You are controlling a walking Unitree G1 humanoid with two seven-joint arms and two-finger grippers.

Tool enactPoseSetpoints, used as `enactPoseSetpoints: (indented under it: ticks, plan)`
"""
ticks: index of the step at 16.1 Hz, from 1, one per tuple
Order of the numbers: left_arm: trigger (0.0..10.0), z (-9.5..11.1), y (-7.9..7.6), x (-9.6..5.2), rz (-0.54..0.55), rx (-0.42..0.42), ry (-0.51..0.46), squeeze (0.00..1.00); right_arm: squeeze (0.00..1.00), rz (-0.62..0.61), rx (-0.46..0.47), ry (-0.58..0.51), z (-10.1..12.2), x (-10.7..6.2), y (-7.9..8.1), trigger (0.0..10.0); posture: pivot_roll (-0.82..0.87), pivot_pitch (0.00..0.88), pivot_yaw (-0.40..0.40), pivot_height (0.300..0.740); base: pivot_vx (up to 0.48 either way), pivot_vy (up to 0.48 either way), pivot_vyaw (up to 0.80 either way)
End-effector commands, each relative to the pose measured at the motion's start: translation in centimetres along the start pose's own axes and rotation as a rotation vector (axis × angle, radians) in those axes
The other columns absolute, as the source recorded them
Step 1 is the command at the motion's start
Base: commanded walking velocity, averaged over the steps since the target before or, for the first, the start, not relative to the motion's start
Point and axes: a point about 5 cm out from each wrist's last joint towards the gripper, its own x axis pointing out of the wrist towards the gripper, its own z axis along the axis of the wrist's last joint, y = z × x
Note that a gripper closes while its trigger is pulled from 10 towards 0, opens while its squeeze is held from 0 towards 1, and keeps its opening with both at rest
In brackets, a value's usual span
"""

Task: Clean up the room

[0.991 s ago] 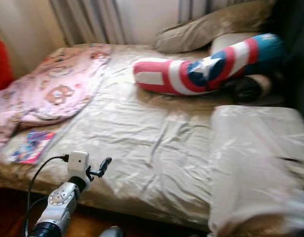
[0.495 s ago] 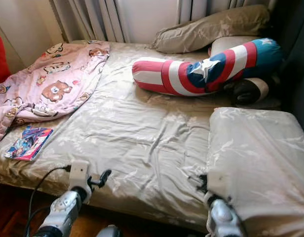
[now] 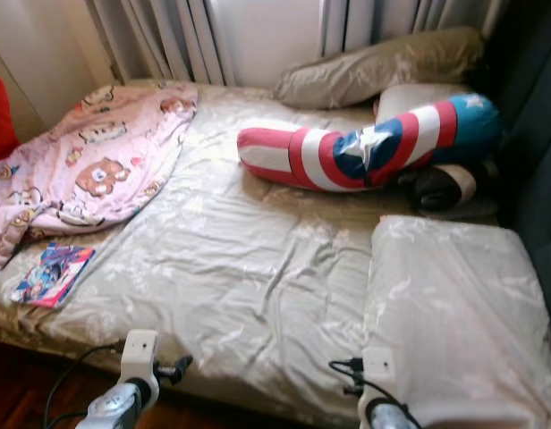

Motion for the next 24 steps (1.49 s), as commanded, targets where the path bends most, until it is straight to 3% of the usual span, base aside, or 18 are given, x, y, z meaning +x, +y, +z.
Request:
enactPoseSetpoints:
  ticks: [1,3,5,6,7,8,9,13,18,19,20,22,24]
  plan:
    - [10.0,-2.1,0.4,-0.6,0.017,0.014,0.105,0.00,0.00,-0.043,0.071,0.058,-1.8,-0.5,-0.1,10.0,0.00,0.000,0.013,0.740,0.000,0.000,0.00]
    - [10.0,-3.4,0.6,-1.0,0.048,0.002,0.168,0.00,0.00,-0.034,0.114,0.113,-3.5,-1.0,0.7,10.0,0.00,0.000,0.018,0.740,0.000,0.000,0.00]
    - [10.0,-3.6,0.5,-1.0,0.050,0.001,0.174,0.00,0.00,-0.029,0.101,0.124,-4.1,-1.2,0.9,10.0,0.00,0.000,0.019,0.740,0.000,0.000,0.00]
    - [10.0,-3.7,0.3,-1.1,0.046,0.005,0.179,0.00,0.00,-0.055,0.108,0.137,-4.5,-1.4,0.4,10.0,-0.01,0.000,0.020,0.740,0.000,0.000,0.00]
    - [10.0,-3.8,0.2,-1.1,0.040,0.024,0.183,0.00,0.00,-0.127,0.201,0.125,-4.3,-1.4,-0.9,10.0,0.00,0.000,0.019,0.740,0.000,0.000,0.00]
    - [10.0,-3.8,0.3,-1.1,0.044,0.023,0.180,0.00,0.00,-0.157,0.235,0.106,-4.0,-1.3,-1.4,10.0,-0.01,0.000,0.020,0.740,0.000,0.000,0.00]
    - [10.0,-3.6,0.5,-1.1,0.039,0.057,0.170,0.00,1.00,-0.170,0.225,0.036,-2.7,-1.0,-1.8,10.0,-0.01,0.000,0.018,0.740,0.000,0.000,0.00]
    - [10.0,-4.0,1.2,-1.4,0.060,0.052,0.184,0.00,1.00,-0.163,0.214,-0.010,-1.4,-0.6,-1.6,10.0,0.00,0.000,0.016,0.740,0.000,0.000,0.00]
    - [10.0,-4.2,0.8,-1.4,0.050,0.074,0.192,0.00,1.00,-0.085,0.115,0.116,-3.9,-1.2,-0.3,10.0,0.00,0.000,0.023,0.740,0.000,0.000,0.00]
    - [10.0,-4.2,0.8,-1.4,0.052,0.073,0.193,0.00,0.81,-0.062,0.079,0.139,-4.3,-1.3,0.1,10.0,0.00,0.000,0.024,0.740,0.000,0.000,0.00]
    - [10.0,-4.2,0.8,-1.4,0.054,0.079,0.194,0.00,0.00,-0.046,0.062,0.150,-4.6,-1.4,0.5,10.0,0.01,0.000,0.026,0.740,0.000,0.000,0.00]
    - [10.0,-4.1,1.0,-1.4,0.053,0.097,0.190,0.00,0.00,-0.029,-0.001,0.152,-4.5,-1.3,0.9,10.0,0.01,0.000,0.031,0.740,0.000,0.000,0.68]
    - [10.0,-4.2,0.9,-1.4,0.056,0.083,0.196,0.00,0.00,-0.040,0.053,0.147,-4.5,-1.3,0.8,10.0,0.02,0.000,0.025,0.740,0.000,0.000,0.40]
